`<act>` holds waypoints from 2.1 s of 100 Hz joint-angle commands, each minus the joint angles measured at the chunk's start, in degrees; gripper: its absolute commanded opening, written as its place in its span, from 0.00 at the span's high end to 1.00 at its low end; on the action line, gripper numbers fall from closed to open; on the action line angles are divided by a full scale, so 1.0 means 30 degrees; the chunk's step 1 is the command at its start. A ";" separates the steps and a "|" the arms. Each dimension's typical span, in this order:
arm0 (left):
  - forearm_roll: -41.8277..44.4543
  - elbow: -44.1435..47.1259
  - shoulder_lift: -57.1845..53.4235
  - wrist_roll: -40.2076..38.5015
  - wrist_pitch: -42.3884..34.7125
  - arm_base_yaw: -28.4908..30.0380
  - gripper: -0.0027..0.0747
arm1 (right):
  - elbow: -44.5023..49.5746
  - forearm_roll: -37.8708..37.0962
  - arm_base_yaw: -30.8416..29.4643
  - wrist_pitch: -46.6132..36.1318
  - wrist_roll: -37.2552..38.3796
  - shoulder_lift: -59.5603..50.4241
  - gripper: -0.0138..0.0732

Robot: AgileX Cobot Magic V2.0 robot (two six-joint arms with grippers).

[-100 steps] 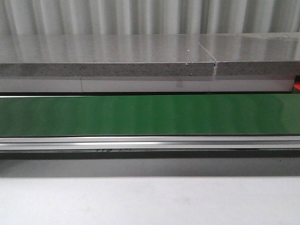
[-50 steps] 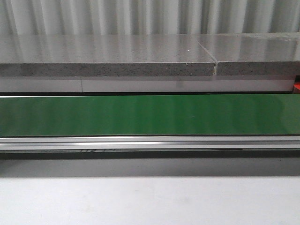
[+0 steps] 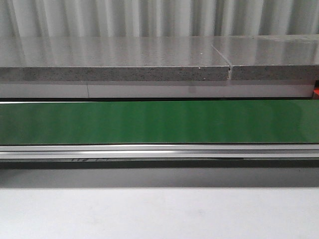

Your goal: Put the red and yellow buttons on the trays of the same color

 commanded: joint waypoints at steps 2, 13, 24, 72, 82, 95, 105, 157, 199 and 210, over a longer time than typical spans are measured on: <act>0.0156 0.0301 -0.0892 -0.0256 0.0953 0.0425 0.33 | -0.0499 -0.0113 0.0003 -0.1241 -0.0124 0.0094 0.96; 0.2217 0.1251 -0.0892 -0.1454 0.0953 0.0540 0.33 | -0.0499 -0.0113 0.0003 -0.1241 -0.0124 0.0094 0.96; 0.4046 0.2231 -0.0851 -0.2162 0.0516 0.0540 0.33 | -0.0499 -0.0113 0.0003 -0.1241 -0.0124 0.0094 0.96; 0.4458 0.2530 -0.0647 -0.3827 -0.4312 0.1305 0.33 | -0.0499 -0.0113 0.0003 -0.1241 -0.0124 0.0094 0.96; 0.4458 0.2530 -0.0063 -0.3827 -0.4386 0.1305 0.33 | -0.0499 -0.0113 0.0003 -0.1241 -0.0124 0.0094 0.96; 0.3805 0.2273 0.0970 -0.3701 -0.4687 0.1305 0.33 | -0.0499 -0.0113 0.0003 -0.1241 -0.0124 0.0094 0.96; 0.3535 0.2273 0.1255 -0.3693 -0.5652 0.1305 0.33 | -0.0499 -0.0113 0.0003 -0.1241 -0.0124 0.0094 0.96; 0.3569 0.2273 0.2041 -0.3693 -0.7487 0.1305 0.61 | -0.0499 -0.0113 0.0003 -0.1230 -0.0124 0.0094 0.96; 0.3625 0.2273 0.0927 -0.3648 -0.7411 0.1194 0.82 | -0.0499 -0.0113 0.0003 -0.1230 -0.0124 0.0094 0.96; 0.3828 0.2584 -0.0303 -0.3650 -0.6959 0.1010 0.82 | -0.0499 -0.0113 0.0003 -0.1230 -0.0124 0.0094 0.96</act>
